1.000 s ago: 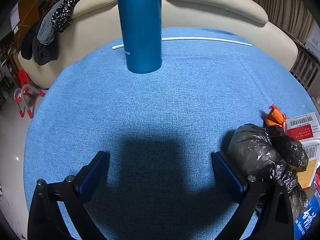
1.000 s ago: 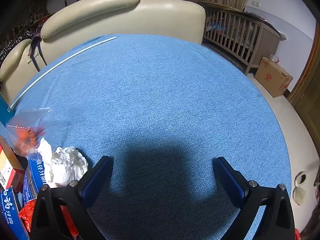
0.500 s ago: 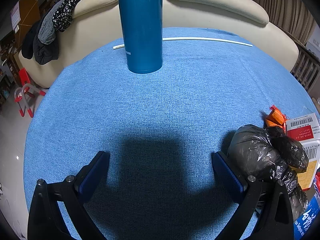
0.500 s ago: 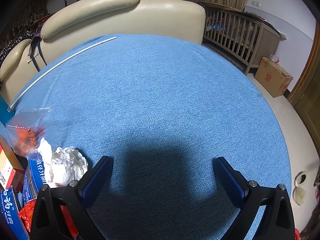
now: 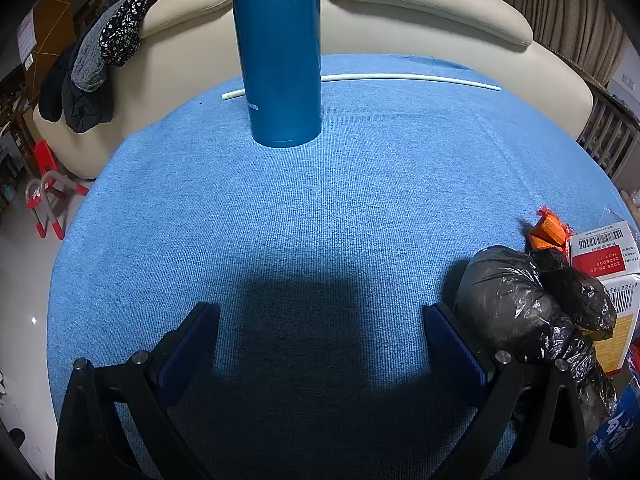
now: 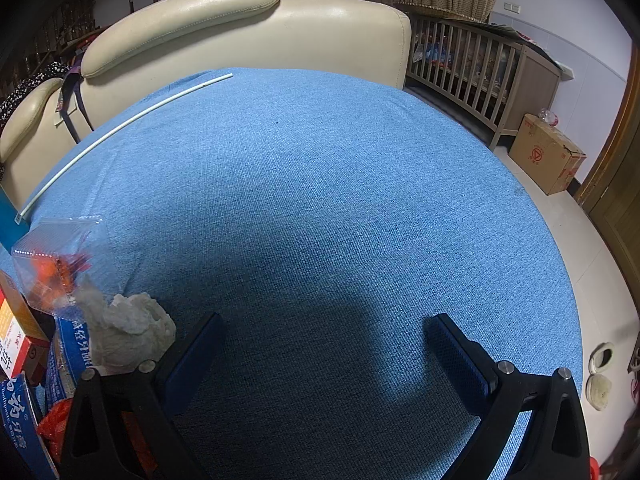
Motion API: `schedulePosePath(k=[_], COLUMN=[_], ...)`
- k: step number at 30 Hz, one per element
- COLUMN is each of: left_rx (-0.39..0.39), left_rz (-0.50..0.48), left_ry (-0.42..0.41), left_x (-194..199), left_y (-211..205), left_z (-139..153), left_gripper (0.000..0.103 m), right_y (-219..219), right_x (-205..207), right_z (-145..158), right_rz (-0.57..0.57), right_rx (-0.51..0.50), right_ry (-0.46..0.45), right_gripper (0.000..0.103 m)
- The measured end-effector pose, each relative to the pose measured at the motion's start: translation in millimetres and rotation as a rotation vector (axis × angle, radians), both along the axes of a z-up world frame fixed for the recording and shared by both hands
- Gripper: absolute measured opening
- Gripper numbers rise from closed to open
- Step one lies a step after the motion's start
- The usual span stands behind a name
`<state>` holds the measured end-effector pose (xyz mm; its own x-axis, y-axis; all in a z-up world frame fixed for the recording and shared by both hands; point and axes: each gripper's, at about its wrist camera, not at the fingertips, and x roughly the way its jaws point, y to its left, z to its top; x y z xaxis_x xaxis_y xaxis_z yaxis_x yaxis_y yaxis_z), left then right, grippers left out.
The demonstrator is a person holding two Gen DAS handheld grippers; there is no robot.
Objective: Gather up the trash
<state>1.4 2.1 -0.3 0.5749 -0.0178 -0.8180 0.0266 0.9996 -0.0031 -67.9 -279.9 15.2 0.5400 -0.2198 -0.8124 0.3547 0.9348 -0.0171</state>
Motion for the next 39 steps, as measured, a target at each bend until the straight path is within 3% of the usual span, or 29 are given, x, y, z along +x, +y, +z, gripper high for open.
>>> schedulePosePath(k=[20,22,28,35,39], left_rx=[0.023,0.083,0.054,0.028,0.076], left_rz=[0.005,0.003,-0.038,-0.184,-0.165], left_ry=[-0.001,-0.001,0.019,-0.115,-0.136], left_x=[-6.9,-16.0,-53.2,-109.3,-123.8], left_y=[-2.3,-4.9,-11.0,-43.8,-55.4], left_z=[1.9,5.3,31.1,41.7,51.5], left_gripper=[0.103,0.103,0.103,0.103,0.103], right_y=[0.4,0.5,0.2,0.0,-0.2], right_x=[1.0,0.9,0.8,0.5,0.3], right_z=[-1.0,-1.3,-0.7,0.3,0.6], right_rz=[0.0,0.0,0.0,0.0,0.0], right_rx=[0.0,0.0,0.0,0.0,0.0], right_ry=[0.0,0.0,0.0,0.0,0.0], right_gripper=[0.103,0.103,0.103,0.103,0.103])
